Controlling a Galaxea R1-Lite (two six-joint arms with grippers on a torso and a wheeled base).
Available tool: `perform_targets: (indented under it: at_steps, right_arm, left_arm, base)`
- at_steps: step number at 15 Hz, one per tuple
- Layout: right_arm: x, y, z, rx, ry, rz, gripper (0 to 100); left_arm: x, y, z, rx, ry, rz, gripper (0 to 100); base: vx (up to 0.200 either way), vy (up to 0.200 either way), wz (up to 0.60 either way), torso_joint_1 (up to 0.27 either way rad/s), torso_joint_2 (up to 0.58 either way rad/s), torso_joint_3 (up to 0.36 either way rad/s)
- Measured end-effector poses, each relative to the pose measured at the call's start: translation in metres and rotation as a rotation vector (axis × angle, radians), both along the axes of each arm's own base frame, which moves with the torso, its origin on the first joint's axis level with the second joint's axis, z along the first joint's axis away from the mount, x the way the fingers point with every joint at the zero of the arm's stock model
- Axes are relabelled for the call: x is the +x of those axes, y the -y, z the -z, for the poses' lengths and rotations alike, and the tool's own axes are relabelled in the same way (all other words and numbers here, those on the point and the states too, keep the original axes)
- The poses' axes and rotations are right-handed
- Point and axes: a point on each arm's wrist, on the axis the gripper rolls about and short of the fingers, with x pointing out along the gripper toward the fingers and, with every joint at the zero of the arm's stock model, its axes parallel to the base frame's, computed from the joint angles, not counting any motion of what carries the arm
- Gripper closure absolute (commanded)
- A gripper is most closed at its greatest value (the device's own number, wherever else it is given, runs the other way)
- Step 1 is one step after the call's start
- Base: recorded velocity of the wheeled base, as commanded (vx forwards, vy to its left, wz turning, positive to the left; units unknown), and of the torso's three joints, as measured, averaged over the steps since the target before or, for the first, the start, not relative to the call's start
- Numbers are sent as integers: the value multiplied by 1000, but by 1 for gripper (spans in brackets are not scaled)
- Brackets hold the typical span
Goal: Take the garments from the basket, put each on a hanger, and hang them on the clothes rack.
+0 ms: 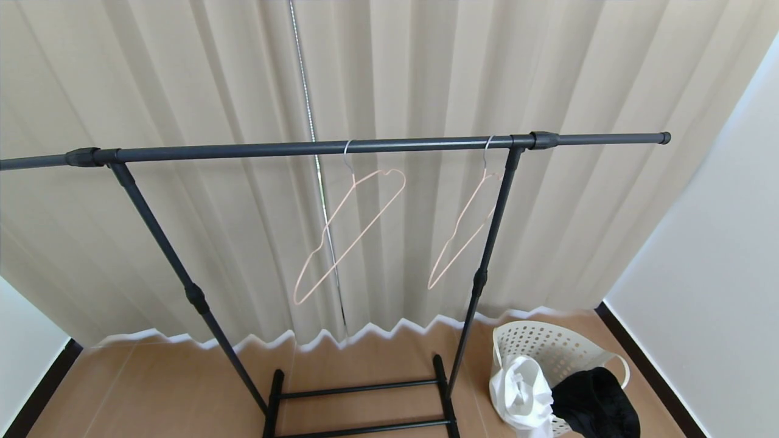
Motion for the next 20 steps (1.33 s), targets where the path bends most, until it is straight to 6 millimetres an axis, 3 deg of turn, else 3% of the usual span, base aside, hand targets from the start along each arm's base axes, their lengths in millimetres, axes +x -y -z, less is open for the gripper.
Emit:
perform_targets:
  at_steps: [9, 20]
  right_arm:
    - [0, 0, 0, -3, 1, 0, 0]
    - [0, 0, 0, -3, -1, 1, 0]
  left_arm:
    - [0, 0, 0, 1, 0, 3, 0]
    - [0, 0, 0, -4, 0, 0, 0]
  base:
    - [0, 0, 0, -9, 13, 11]
    - [0, 0, 0, -148, 345, 189]
